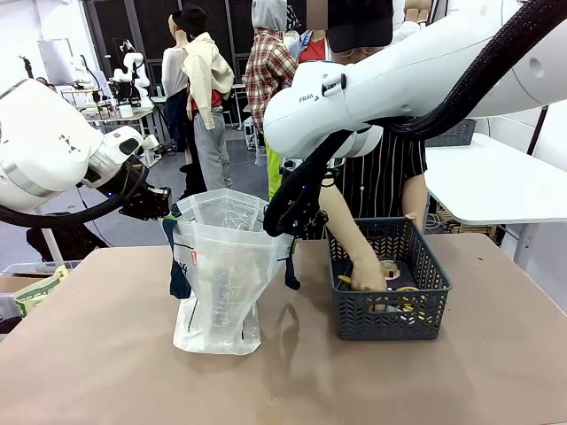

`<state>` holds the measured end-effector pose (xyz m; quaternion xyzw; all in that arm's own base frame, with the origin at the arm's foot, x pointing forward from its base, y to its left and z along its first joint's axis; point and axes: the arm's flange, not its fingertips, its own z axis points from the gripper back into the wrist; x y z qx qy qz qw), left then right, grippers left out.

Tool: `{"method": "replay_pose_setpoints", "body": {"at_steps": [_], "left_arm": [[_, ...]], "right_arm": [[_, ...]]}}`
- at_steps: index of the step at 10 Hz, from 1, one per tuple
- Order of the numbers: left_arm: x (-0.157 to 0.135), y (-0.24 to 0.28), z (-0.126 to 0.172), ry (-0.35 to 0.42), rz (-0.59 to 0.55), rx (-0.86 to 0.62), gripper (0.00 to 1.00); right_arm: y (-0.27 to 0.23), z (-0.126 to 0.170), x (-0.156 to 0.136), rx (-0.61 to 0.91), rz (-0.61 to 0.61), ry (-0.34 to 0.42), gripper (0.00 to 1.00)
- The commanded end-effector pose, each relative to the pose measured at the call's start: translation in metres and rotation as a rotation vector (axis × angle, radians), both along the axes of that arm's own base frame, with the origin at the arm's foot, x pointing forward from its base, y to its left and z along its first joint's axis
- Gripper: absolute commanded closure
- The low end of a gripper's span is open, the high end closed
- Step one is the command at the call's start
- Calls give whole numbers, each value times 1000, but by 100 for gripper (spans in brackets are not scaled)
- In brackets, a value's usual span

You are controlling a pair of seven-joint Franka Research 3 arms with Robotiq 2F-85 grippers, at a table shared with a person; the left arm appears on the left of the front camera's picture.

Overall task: Transfer purchased items from the store into the shopping bag.
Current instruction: Move the Reusable shopping bag to the right side of the table.

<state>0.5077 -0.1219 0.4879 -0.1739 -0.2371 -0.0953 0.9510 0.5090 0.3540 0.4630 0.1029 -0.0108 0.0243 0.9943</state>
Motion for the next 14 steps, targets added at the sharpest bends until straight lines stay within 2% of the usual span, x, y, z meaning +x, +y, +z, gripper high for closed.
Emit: {"method": "replay_pose_setpoints", "body": {"at_steps": [1,14], "left_arm": [[-4,3,0,-15,10,2,100],[-4,3,0,-15,10,2,100]], "right_arm": [[-2,1,-1,3,-4,1,100],[-2,1,-1,3,-4,1,100]]}}
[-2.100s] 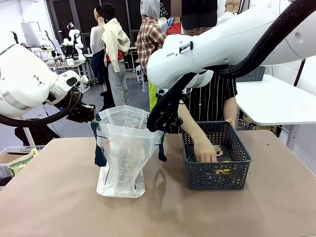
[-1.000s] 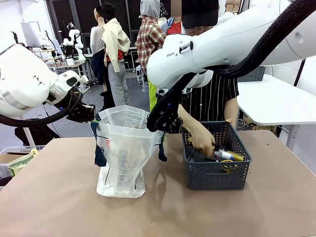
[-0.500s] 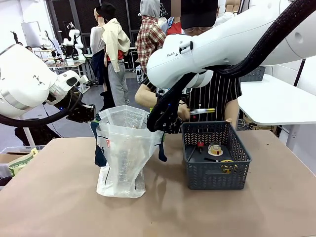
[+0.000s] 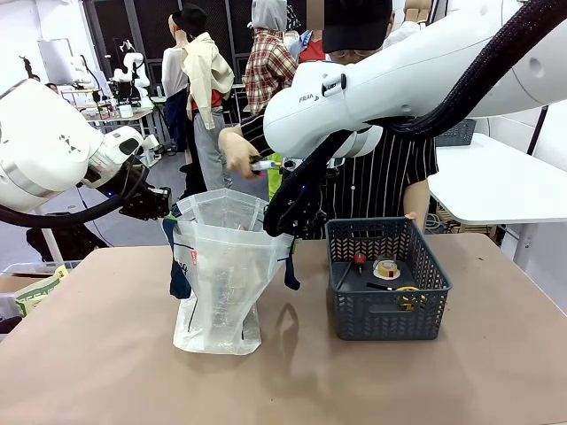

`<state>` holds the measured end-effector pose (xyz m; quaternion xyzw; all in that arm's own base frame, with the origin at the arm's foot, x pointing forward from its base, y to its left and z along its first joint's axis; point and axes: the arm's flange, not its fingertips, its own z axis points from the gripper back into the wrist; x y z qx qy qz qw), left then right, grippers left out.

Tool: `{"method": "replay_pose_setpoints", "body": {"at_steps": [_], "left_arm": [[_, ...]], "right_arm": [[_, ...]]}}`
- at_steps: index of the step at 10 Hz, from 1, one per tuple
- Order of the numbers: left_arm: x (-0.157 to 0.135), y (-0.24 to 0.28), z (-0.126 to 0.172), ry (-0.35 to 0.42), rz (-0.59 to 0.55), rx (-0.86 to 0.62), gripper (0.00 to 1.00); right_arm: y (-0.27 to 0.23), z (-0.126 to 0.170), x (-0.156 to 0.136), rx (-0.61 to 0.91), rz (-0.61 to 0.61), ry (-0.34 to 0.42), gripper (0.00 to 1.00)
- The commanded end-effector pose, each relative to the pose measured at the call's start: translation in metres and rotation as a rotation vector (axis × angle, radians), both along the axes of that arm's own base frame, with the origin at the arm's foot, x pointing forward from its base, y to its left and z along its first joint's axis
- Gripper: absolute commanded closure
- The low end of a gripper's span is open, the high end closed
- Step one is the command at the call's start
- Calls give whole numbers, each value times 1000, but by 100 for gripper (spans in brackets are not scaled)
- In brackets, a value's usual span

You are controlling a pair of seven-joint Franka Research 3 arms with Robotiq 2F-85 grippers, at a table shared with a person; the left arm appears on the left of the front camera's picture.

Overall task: Transfer purchased items from the store into the shopping bag.
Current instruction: Move the Reusable shopping bag to the right side of the table.

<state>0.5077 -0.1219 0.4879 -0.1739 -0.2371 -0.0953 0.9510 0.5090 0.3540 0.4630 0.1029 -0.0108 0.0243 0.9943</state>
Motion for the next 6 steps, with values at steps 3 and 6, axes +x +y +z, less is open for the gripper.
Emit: {"method": "replay_pose_setpoints", "body": {"at_steps": [3,6], "left_arm": [[-4,3,0,-14,10,2,100],[-4,3,0,-14,10,2,100]], "right_arm": [[-2,1,-1,3,-4,1,100],[-2,1,-1,3,-4,1,100]]}}
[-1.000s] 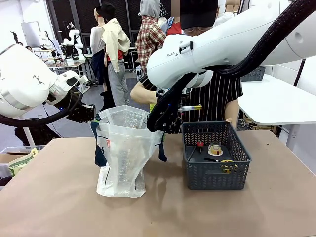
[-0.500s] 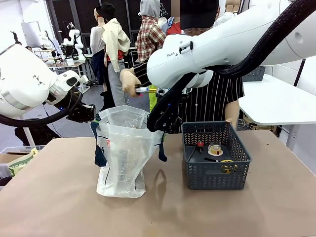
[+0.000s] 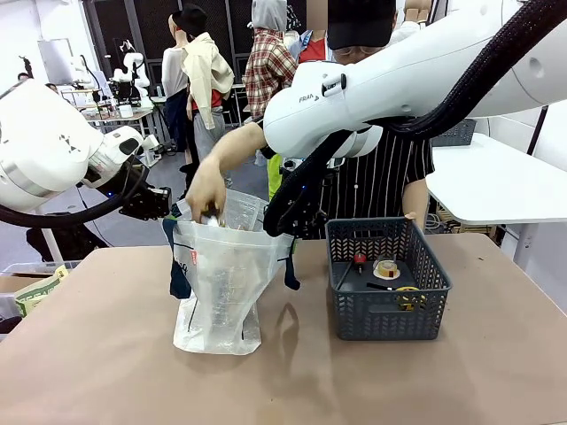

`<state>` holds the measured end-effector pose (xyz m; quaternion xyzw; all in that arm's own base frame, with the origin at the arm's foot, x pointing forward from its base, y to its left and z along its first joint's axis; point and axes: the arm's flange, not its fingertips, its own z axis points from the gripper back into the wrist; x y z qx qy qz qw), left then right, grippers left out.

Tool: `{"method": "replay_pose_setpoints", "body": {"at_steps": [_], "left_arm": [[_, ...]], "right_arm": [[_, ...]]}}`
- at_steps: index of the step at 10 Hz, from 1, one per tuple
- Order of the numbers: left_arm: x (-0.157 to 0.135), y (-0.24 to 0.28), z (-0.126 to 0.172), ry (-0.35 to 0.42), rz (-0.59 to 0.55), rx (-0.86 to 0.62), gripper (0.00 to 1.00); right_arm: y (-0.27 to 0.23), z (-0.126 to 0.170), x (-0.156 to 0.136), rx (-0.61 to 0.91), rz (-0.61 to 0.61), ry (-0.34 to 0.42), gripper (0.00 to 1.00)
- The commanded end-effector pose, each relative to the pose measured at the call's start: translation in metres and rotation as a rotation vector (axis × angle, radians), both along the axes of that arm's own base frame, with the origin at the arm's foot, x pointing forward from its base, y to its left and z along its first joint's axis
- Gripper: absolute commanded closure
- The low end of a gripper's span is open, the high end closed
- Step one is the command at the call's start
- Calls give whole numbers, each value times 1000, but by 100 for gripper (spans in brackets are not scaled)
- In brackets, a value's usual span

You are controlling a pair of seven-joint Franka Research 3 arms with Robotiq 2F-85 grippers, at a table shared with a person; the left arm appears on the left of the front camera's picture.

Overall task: Transfer purchased items from the store into the shopping bag.
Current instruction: Move the Reusable shopping bag to the right side of the table.

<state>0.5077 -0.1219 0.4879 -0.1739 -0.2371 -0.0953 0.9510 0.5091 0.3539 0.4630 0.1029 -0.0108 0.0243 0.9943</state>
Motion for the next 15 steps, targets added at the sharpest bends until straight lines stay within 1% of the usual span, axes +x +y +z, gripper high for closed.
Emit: {"method": "replay_pose_setpoints", "body": {"at_steps": [1,15], "left_arm": [[-4,3,0,-14,10,2,100],[-4,3,0,-14,10,2,100]], "right_arm": [[-2,1,-1,3,-4,1,100],[-2,1,-1,3,-4,1,100]]}}
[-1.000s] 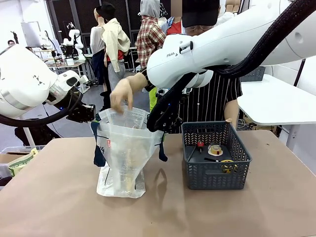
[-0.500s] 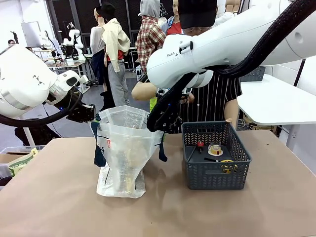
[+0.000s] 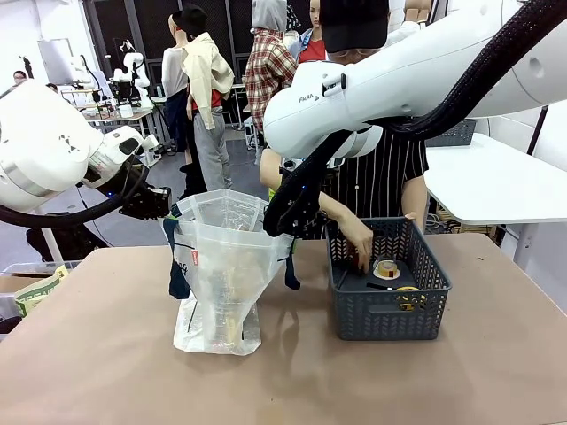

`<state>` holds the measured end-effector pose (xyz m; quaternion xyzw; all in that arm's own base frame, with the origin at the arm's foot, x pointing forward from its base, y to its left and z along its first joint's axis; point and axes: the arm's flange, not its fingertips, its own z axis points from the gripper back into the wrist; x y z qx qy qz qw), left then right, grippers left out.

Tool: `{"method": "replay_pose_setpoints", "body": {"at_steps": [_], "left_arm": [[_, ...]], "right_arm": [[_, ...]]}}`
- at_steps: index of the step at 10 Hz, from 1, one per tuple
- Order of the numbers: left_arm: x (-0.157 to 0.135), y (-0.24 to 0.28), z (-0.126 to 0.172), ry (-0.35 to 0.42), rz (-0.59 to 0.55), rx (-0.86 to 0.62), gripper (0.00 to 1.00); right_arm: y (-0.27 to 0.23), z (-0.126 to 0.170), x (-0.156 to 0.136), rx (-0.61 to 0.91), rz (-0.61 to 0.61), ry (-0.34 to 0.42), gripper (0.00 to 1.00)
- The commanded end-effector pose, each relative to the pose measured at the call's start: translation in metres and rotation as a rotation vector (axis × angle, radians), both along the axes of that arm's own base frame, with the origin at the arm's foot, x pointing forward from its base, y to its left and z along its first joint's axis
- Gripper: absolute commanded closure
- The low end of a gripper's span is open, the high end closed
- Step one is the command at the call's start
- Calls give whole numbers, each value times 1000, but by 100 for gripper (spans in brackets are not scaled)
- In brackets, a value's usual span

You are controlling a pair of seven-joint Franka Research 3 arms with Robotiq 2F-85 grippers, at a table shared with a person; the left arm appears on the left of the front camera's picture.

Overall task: Transfer purchased items from the store into the shopping bag.
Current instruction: Move the Reusable shopping bag to the right side of the table.

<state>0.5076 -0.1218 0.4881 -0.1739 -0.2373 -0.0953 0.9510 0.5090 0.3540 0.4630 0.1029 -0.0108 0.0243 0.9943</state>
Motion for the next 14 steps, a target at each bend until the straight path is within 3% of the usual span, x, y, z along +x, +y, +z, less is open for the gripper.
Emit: {"method": "replay_pose_setpoints", "body": {"at_steps": [1,14], "left_arm": [[-4,3,0,-14,10,2,100],[-4,3,0,-14,10,2,100]], "right_arm": [[-2,1,-1,3,-4,1,100],[-2,1,-1,3,-4,1,100]]}}
